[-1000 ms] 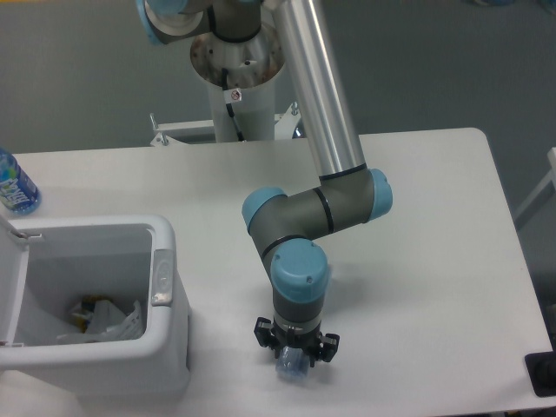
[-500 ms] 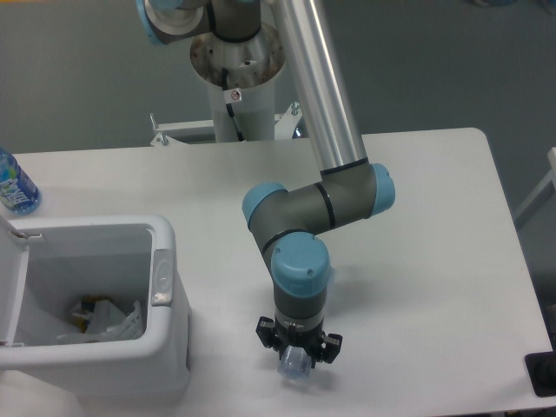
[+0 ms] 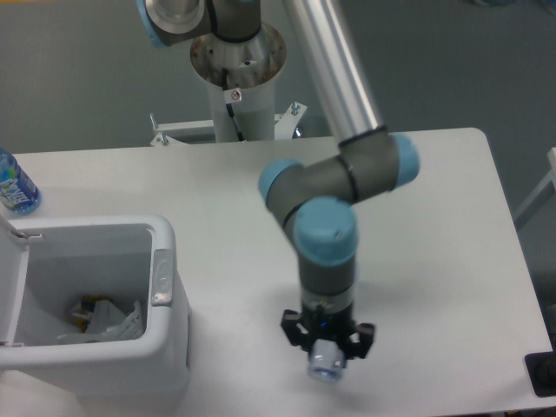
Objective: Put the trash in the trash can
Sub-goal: 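Lift the bottle and carry it over the trash bin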
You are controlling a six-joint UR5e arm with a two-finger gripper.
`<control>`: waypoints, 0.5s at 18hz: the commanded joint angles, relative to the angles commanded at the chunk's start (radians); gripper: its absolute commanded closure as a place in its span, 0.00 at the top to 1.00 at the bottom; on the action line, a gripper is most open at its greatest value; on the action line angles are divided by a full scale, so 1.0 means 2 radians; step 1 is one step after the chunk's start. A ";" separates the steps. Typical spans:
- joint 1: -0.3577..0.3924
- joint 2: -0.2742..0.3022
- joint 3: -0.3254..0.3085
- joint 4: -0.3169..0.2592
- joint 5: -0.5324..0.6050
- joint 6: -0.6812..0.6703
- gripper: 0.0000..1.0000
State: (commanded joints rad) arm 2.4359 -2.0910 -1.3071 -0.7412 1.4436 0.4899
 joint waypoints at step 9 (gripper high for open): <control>-0.034 0.048 0.075 0.069 -0.068 -0.143 0.57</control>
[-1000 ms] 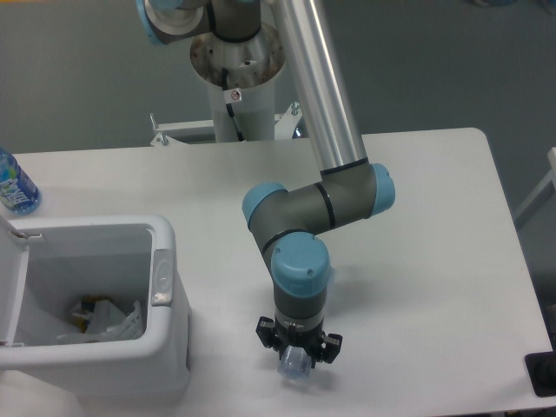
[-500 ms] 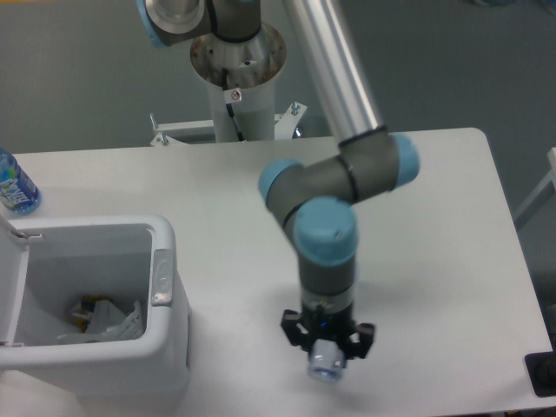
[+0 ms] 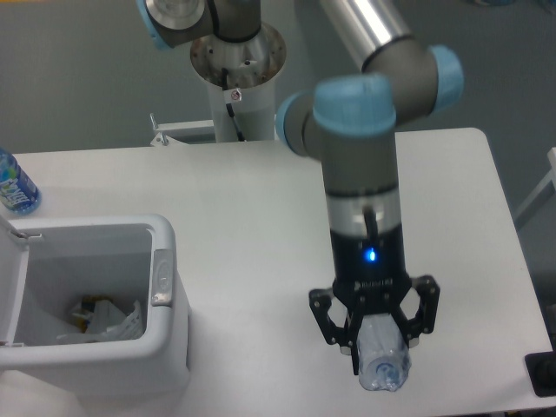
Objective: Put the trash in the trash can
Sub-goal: 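Lift the bottle and carry it over the trash bin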
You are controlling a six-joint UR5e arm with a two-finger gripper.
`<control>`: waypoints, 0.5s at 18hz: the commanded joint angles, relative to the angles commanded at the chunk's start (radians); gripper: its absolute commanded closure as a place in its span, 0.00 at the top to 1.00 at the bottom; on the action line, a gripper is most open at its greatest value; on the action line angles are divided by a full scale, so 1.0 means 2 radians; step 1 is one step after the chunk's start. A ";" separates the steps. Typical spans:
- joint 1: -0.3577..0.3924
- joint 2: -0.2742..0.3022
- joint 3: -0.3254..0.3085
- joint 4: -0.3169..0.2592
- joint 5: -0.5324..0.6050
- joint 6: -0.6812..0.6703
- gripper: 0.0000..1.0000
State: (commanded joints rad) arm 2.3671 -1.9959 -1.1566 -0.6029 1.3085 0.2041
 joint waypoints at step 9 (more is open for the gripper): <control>-0.081 0.029 0.003 0.000 -0.006 -0.034 0.57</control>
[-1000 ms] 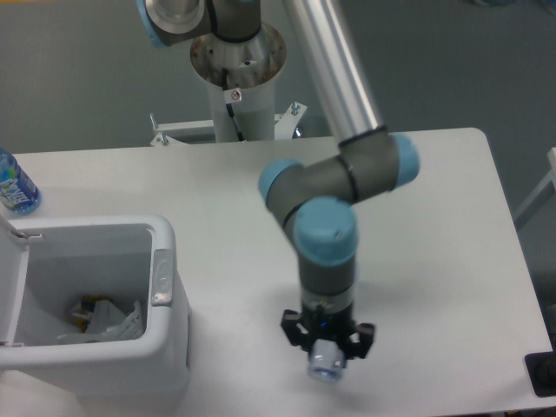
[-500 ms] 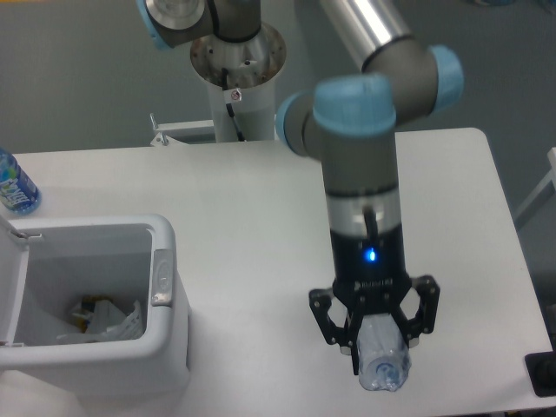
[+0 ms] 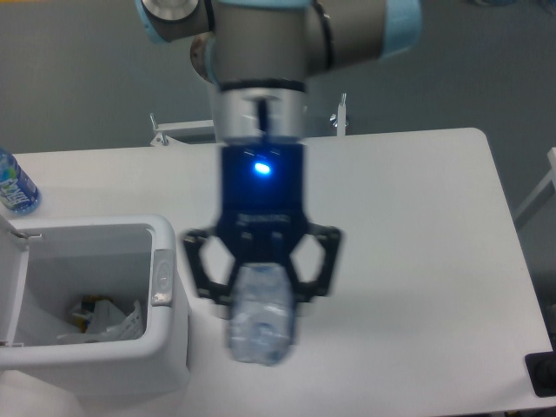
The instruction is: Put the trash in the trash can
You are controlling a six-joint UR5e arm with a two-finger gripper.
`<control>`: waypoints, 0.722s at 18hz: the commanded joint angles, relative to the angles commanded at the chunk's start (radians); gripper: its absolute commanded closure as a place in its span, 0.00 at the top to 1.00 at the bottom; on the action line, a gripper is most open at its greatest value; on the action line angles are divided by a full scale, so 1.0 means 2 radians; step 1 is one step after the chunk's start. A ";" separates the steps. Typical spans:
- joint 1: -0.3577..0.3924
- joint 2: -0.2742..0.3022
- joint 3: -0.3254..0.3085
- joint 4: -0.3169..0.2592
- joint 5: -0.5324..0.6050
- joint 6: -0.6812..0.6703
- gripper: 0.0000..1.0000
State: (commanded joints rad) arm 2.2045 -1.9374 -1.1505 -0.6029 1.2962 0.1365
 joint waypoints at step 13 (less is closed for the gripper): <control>-0.084 -0.002 -0.057 0.000 0.001 -0.015 0.74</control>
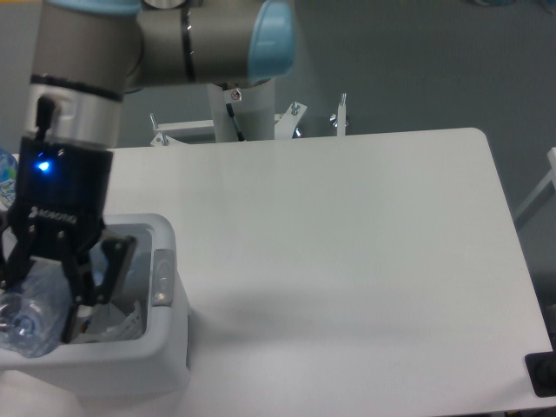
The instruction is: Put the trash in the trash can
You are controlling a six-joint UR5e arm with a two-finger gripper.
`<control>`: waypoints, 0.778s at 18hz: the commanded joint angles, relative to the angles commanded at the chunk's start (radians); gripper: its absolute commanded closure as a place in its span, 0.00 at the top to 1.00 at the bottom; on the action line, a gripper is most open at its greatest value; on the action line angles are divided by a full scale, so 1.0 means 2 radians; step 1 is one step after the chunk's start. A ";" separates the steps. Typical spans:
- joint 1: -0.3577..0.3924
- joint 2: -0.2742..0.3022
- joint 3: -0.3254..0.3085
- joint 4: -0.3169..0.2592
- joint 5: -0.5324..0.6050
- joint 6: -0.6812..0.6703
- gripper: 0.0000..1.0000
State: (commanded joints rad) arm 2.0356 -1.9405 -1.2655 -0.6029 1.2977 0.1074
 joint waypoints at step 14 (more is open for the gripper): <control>0.129 0.019 -0.021 -0.007 0.040 0.033 1.00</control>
State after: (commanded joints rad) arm 2.2931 -1.9021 -1.3070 -0.6166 1.3787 0.1732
